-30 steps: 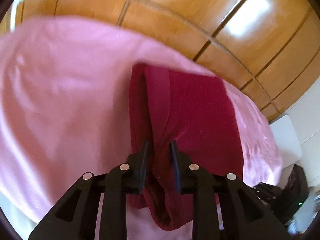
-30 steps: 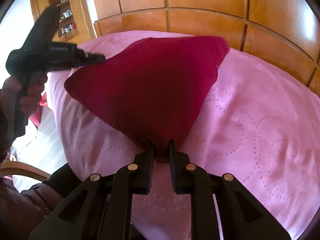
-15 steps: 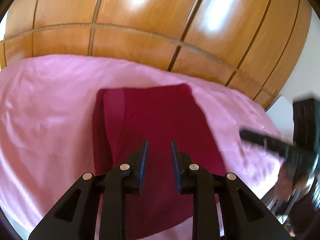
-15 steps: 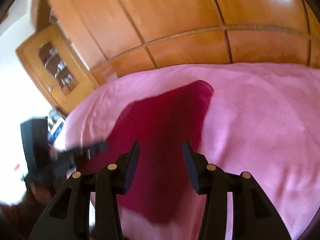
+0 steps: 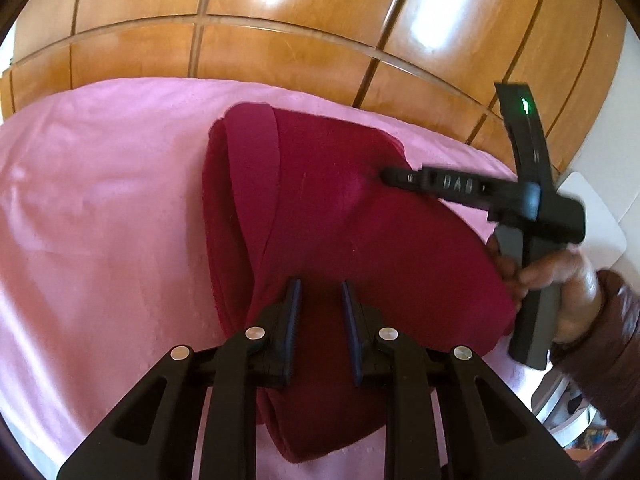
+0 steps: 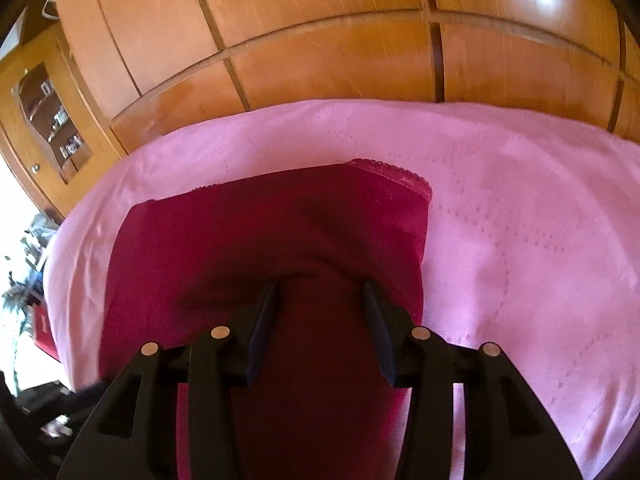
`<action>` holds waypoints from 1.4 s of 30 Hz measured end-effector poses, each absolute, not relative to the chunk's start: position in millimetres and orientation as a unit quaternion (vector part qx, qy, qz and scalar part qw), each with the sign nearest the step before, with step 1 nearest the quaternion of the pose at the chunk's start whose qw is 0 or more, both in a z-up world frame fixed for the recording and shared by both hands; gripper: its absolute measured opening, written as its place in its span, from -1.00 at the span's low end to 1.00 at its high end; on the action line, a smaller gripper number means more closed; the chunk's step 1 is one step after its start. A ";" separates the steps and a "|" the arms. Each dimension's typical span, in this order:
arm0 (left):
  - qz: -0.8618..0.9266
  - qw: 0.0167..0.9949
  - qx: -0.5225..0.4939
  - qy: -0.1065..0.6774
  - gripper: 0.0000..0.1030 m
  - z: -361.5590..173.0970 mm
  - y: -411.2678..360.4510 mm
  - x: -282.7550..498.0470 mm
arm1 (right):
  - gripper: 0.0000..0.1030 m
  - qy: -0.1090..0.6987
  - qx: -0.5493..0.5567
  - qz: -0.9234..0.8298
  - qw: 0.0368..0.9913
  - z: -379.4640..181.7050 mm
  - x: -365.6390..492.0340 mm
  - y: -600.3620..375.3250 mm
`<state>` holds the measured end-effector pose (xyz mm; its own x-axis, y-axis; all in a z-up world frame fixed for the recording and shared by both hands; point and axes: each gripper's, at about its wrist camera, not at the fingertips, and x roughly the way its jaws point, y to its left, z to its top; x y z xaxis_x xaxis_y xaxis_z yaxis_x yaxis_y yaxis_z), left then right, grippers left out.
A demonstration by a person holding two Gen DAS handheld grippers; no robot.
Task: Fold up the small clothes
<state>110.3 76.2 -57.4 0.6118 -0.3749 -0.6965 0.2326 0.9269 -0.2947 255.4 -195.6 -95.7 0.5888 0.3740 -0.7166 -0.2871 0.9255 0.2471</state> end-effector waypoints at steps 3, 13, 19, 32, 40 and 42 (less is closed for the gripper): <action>-0.154 0.898 -0.093 0.401 -0.59 -39.8 78.1 108.0 | -0.02 0.405 0.040 0.176 0.896 -91.4 250.4 -194.1; -0.082 0.924 -0.072 0.368 0.35 -15.7 92.5 101.4 | 0.67 0.386 0.044 0.174 0.905 -85.5 202.3 -220.9; -0.079 0.925 -0.059 0.368 0.42 -19.0 92.0 104.5 | 0.67 0.407 0.089 0.237 0.878 -81.3 195.5 -235.1; -0.089 0.911 -0.060 0.398 0.42 -40.8 96.1 119.2 | 0.66 0.439 0.168 0.294 0.832 -96.6 214.7 -244.6; -0.115 0.892 -0.104 0.424 0.43 -59.5 104.5 131.1 | 0.62 0.454 0.213 0.326 0.802 -107.9 224.1 -252.0; -0.129 0.887 -0.120 0.427 0.43 -64.1 107.0 133.1 | 0.62 0.460 0.230 0.335 0.790 -113.1 225.8 -255.7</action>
